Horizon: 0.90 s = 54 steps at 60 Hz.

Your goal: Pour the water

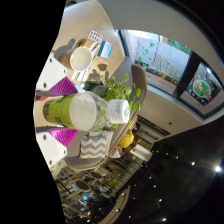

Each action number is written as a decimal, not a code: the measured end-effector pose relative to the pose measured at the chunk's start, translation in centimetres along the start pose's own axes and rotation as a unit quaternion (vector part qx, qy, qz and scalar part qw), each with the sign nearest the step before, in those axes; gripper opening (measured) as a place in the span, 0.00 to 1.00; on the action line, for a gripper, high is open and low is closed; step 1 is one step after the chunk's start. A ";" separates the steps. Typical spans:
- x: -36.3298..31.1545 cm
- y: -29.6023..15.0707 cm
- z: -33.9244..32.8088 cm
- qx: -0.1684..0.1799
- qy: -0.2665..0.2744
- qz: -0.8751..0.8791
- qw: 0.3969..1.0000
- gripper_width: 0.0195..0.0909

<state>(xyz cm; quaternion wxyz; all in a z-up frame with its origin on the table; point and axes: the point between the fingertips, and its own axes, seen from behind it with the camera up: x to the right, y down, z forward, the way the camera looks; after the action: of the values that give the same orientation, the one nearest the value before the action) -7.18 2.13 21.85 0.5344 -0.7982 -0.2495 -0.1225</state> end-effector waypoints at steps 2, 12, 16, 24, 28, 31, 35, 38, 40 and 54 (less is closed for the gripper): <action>0.0 0.8 0.4 -0.001 -0.014 0.039 0.999 0.30; -1.7 5.7 2.4 -0.018 -0.069 0.165 0.984 0.30; -2.9 7.8 3.5 -0.023 -0.086 0.180 0.980 0.30; -5.3 10.9 5.3 -0.032 -0.117 0.212 0.970 0.30; -6.1 11.8 6.0 -0.031 -0.130 0.222 0.966 0.31; -6.0 11.4 6.1 -0.010 -0.130 0.222 0.966 0.31; -6.1 11.3 6.3 0.002 -0.129 0.220 0.967 0.34; -5.9 11.3 6.2 0.009 -0.129 0.220 0.967 0.36; -5.8 11.3 6.1 0.009 -0.128 0.222 0.967 0.38; -5.3 12.7 5.1 -0.040 -0.114 0.229 0.966 0.78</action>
<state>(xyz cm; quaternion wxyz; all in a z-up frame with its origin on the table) -5.27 1.49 7.31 0.4839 -0.8634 -0.1141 0.0853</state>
